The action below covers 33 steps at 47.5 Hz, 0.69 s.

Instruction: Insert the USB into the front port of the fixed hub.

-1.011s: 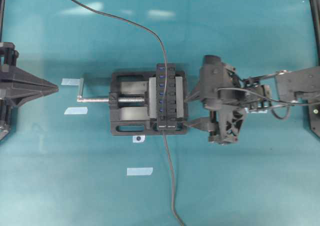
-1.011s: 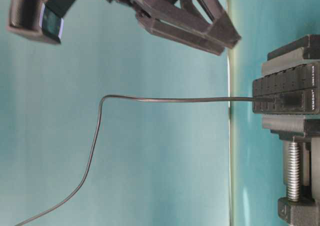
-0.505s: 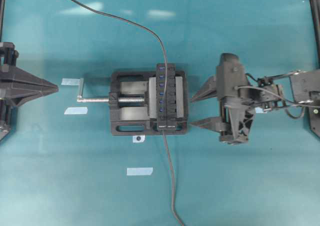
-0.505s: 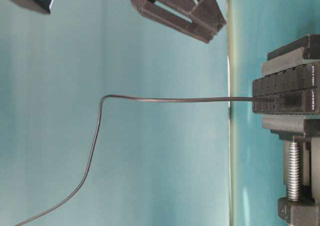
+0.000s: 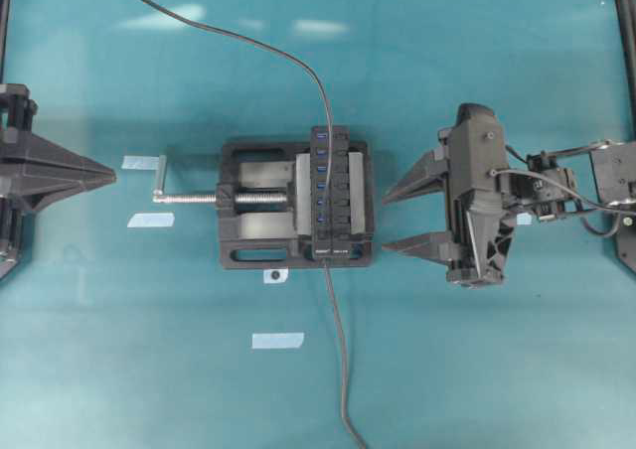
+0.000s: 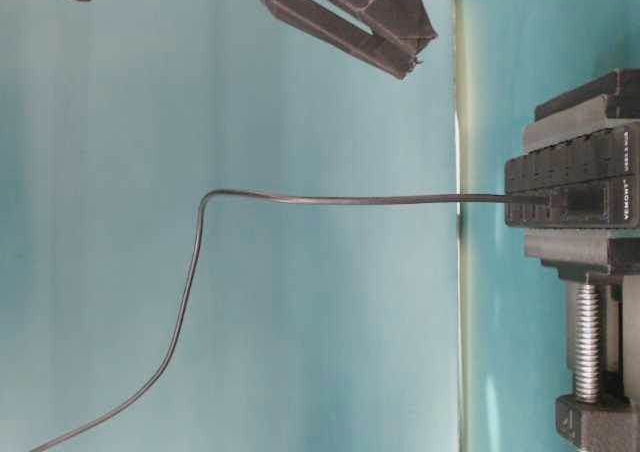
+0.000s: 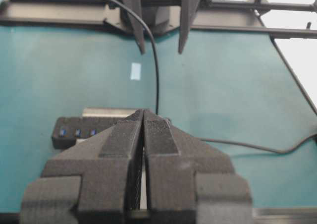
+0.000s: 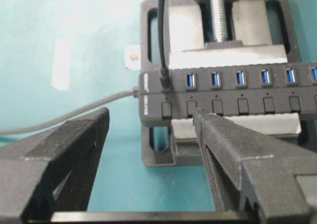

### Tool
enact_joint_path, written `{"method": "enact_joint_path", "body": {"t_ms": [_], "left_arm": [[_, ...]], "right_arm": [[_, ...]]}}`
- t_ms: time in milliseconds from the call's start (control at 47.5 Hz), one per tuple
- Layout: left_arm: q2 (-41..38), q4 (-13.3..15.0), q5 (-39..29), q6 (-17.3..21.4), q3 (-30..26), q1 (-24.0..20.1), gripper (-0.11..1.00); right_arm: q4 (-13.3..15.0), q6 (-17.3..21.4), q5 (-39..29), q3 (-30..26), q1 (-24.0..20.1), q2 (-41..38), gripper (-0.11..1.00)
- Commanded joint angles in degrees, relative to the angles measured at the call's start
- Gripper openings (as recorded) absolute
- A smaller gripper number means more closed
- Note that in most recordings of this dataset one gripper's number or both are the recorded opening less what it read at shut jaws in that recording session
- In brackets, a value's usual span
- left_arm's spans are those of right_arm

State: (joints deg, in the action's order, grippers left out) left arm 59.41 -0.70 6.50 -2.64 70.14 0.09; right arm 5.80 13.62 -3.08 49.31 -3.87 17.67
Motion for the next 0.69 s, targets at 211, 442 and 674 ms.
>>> {"method": "enact_joint_path", "body": {"t_ms": [211,442,674], "left_arm": [[-0.35,-0.09,0.26,-0.09,-0.62,-0.18,0.00],[-0.35,-0.18,0.26,-0.09,-0.53,-0.09,0.00],[-0.44,-0.18,0.26,-0.09,-0.44,-0.18,0.00]], "right_arm": [[0.00,0.53,0.88,-0.09,0.00,1.05,0.74],[0.00,0.53,1.05,0.18,0.00,1.05,0.74],[0.00,0.44,1.05,0.26,0.00,1.05,0.74]]}}
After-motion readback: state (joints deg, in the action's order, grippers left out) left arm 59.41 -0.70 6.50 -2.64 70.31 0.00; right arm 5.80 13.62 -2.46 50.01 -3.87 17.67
